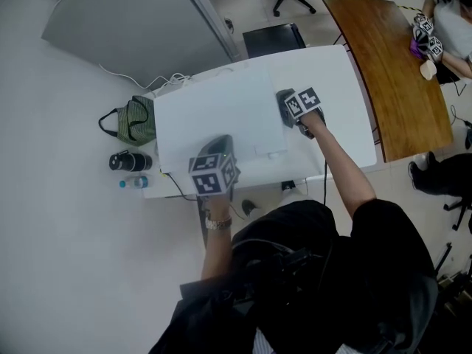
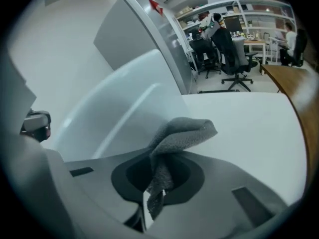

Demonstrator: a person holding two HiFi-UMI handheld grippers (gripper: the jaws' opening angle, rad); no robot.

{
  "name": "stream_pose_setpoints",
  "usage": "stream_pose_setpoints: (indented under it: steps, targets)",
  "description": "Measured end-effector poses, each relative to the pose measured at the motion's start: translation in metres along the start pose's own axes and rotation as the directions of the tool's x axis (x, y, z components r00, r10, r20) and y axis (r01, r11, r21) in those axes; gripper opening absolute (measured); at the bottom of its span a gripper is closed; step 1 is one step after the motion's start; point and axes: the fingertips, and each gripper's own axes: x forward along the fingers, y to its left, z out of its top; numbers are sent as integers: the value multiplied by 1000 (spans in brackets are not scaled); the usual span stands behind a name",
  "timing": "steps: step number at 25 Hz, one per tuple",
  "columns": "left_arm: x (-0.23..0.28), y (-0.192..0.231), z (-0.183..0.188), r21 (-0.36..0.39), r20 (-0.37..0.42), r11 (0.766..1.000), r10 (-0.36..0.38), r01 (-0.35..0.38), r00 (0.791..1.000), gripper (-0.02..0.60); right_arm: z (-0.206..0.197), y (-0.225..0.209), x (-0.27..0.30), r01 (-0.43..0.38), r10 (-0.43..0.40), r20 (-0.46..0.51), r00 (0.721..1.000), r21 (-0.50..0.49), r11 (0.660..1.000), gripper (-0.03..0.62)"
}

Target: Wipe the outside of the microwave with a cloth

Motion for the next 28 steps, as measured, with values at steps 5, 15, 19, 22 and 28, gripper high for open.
stream_pose_setpoints:
  steps: [5,15,19,22,28]
  targets:
    - [-6,10,-4,-7,-6,1000,29,-29,1000,-6,-24,-29,42,-30,26,30,999,121,992,18]
    - [5,17,-9,-12,-45,999,36,-36,998,-6,-32,-39,43,83,-80,-35,996,110,990,20]
    - [15,13,-12,-7,-56,1000,20,-21,998,-6,-4,-16,-14,118,-119,29,992,40,992,20]
    - [24,9,-14,-7,-76,1000,2,-3,997,-6,19,11,-55,107,-105,108,989,-11,994,20]
    - [25,5,-12,1,-84,1000,-16,16,996,-6,21,44,-71,129,-117,127,985,-90,987,20]
